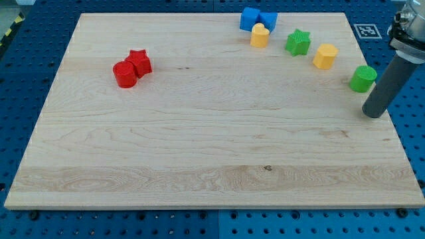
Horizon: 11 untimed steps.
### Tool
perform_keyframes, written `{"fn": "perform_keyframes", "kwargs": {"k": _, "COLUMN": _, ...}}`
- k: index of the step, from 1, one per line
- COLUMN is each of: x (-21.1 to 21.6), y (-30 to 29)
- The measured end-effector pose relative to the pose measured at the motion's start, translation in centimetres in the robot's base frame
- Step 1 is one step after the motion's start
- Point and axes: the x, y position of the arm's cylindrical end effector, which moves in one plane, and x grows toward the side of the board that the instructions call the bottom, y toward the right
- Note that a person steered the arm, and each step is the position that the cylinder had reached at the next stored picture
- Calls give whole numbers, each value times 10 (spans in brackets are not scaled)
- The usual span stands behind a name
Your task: Push the green star along with yellow hexagon into the group of blocks
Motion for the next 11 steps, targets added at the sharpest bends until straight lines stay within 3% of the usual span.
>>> {"fn": "perform_keyframes", "kwargs": {"k": 2, "x": -66, "y": -3}}
{"fn": "perform_keyframes", "kwargs": {"k": 4, "x": -132, "y": -46}}
{"fn": "perform_keyframes", "kwargs": {"k": 8, "x": -134, "y": -24}}
{"fn": "perform_keyframes", "kwargs": {"k": 11, "x": -135, "y": -68}}
